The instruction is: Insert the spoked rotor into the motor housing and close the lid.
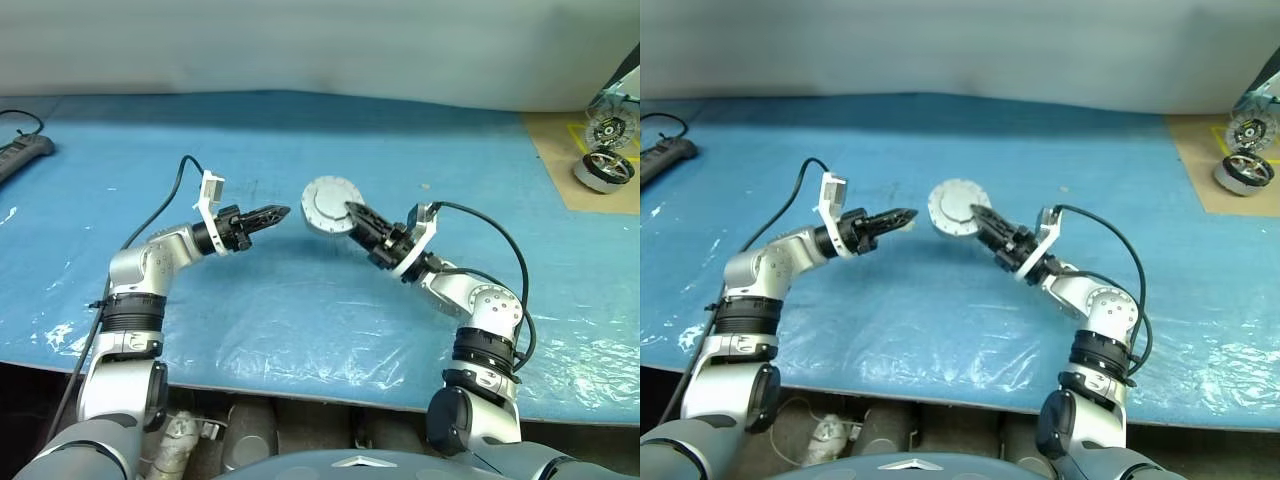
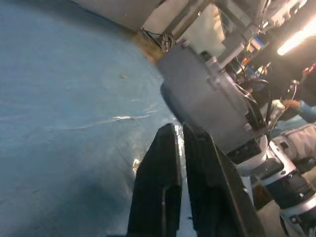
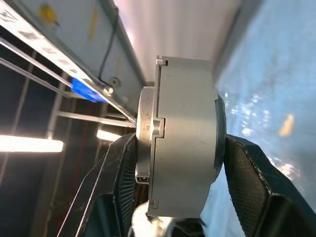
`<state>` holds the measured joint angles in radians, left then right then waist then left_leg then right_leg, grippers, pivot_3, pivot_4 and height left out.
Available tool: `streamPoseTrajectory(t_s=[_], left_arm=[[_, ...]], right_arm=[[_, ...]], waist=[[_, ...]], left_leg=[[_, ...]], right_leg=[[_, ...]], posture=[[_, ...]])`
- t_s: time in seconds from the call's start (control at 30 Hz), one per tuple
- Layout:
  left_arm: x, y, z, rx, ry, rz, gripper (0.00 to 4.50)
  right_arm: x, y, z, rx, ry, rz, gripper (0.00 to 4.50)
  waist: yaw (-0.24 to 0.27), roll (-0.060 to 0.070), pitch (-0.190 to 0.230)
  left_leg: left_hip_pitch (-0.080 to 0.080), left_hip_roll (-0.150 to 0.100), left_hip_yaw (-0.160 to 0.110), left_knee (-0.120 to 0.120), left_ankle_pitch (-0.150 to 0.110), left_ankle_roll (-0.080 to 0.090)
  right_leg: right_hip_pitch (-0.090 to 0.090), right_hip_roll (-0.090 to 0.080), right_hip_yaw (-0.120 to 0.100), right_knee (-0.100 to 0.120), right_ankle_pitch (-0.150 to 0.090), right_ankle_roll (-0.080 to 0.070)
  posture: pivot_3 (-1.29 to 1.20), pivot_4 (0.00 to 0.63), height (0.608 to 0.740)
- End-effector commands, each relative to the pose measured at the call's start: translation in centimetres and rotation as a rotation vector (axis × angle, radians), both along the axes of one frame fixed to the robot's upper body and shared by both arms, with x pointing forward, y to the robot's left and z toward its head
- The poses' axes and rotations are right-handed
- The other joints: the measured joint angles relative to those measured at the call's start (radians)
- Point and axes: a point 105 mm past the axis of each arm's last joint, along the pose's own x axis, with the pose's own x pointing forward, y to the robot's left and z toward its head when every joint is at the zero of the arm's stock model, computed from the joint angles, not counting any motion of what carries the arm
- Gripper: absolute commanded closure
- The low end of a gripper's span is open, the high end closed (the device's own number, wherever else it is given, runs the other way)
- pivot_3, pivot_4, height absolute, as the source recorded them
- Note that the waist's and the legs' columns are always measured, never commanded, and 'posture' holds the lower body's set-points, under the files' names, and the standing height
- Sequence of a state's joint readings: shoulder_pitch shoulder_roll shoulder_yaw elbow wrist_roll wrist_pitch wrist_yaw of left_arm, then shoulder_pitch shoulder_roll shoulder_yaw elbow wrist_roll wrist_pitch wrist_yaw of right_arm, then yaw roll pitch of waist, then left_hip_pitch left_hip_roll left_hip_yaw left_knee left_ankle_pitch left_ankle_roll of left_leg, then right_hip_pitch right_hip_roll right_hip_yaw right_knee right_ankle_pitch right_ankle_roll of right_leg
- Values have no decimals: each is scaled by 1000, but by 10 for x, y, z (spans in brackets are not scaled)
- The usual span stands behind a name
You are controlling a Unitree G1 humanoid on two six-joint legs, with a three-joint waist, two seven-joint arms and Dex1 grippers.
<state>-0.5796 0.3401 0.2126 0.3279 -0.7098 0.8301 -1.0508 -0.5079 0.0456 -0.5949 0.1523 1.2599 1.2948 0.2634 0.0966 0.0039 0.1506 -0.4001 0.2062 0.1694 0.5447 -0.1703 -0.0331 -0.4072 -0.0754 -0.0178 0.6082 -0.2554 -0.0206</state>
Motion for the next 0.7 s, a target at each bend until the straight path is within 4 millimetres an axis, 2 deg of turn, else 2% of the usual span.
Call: streamPoseTrajectory(t_s=[0.03,0.1,0.3,0.37,0.47,0.7], left_arm=[[-4,4,25,-182,31,-11,2962],[-2,4,28,-247,71,9,2242],[-11,-5,26,-326,140,-36,132],[-12,-11,22,-329,170,-41,62],[-15,-31,16,-306,199,-94,62],[-13,-68,22,-333,200,-161,62]], right_arm=[[-6,7,31,60,-98,35,2136],[-6,7,34,61,-97,36,2136],[-7,9,34,34,-94,52,2136],[-8,8,34,29,-96,51,2136],[-11,8,35,22,-104,54,2136],[-15,11,33,4,-103,69,2136]], waist=[[0,0,0],[0,0,0],[1,0,0],[1,0,0],[2,-1,0],[4,-1,1]], left_leg=[[-1,0,-1,0,0,0],[-3,0,-4,1,0,0],[-3,-1,-5,3,-2,-3],[-4,-1,-6,3,-2,-3],[-4,-2,-7,3,-2,-3],[-5,-2,-10,7,-2,-3]], right_leg=[[0,0,-1,0,0,0],[-1,0,-3,0,0,0],[1,-1,-3,0,0,1],[1,-1,-4,0,0,1],[1,-1,-4,0,1,1],[2,-1,-5,1,2,3]], posture=[[0,150,740],[0,150,740],[0,150,740],[0,150,740],[0,150,740],[0,150,740]])
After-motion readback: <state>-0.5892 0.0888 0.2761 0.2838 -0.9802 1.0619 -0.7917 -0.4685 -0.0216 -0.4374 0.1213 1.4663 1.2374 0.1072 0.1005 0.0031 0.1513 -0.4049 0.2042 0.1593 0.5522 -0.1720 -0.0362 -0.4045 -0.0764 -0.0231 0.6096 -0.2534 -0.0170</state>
